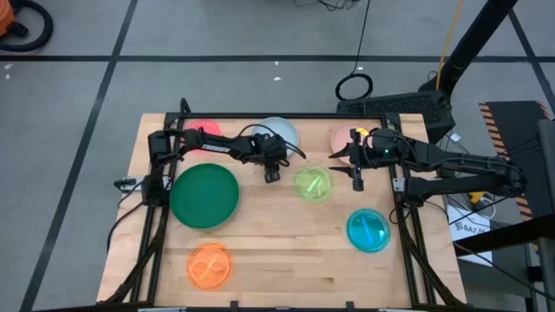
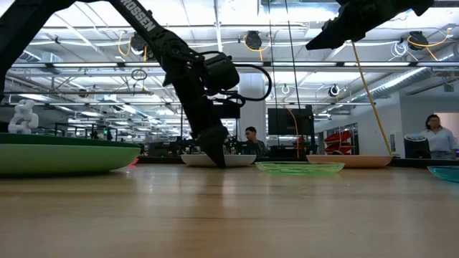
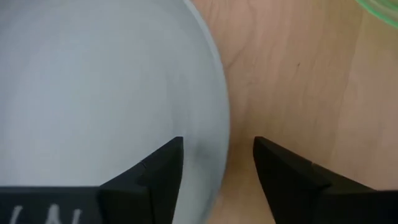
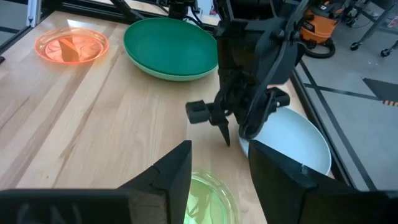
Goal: Stack plastic plates
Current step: Stack the light blue plate on top of the dark green plate
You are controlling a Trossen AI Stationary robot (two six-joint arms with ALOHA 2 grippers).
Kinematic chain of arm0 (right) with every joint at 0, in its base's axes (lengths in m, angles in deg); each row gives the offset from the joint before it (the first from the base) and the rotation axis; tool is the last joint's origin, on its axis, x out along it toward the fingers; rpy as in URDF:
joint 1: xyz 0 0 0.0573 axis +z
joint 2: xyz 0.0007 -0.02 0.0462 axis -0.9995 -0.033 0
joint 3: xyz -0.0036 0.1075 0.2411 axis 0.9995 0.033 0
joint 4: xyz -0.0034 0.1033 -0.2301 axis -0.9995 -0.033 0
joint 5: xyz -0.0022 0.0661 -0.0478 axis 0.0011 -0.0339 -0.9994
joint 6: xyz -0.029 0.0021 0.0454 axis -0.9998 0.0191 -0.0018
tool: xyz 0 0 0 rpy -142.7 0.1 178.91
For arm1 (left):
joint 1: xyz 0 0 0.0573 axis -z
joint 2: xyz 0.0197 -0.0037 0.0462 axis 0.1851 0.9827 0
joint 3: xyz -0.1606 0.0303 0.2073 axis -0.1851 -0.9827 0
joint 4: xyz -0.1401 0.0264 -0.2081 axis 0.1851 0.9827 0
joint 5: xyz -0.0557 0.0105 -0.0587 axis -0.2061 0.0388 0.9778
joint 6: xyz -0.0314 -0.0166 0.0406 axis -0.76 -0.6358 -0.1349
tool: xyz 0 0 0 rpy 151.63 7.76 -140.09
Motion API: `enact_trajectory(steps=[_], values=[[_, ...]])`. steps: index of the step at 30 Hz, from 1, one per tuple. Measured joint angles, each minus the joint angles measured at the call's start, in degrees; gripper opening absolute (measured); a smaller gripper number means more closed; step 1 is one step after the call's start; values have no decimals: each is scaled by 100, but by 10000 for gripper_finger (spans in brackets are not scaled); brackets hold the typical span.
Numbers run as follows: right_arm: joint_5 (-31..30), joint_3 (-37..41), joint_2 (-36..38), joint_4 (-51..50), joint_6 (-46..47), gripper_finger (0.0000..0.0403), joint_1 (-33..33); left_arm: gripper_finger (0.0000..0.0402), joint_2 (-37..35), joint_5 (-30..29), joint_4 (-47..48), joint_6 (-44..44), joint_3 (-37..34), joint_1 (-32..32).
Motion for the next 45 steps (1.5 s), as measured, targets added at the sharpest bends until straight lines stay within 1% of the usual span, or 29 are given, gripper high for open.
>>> enact_trajectory(steps=[3,8,11,15,20,23,35,42,45], values=[[0,0,-1,7,-2,150,0,166,5,-25,2,-4,1,20],[-9,0,-1,10,-20,150,0,101,12,-9,3,-140,-1,51],[-9,0,-1,9,-21,150,0,66,14,-135,-23,-206,-1,80],[-11,0,1,9,-24,150,0,34,12,-276,-23,-208,-1,124],[-15,0,0,9,-40,150,0,26,-7,-648,36,-208,-4,252],[-20,0,-1,7,-44,150,0,25,-10,-715,203,-210,80,333],[-20,0,-1,-73,-44,150,0,23,-15,-655,2028,-144,1487,605],[-20,0,-1,-109,-15,150,0,23,-91,-663,3399,-233,2025,904],[-18,51,2,-42,-22,150,0,23,-276,-673,3726,-254,2086,1066]])
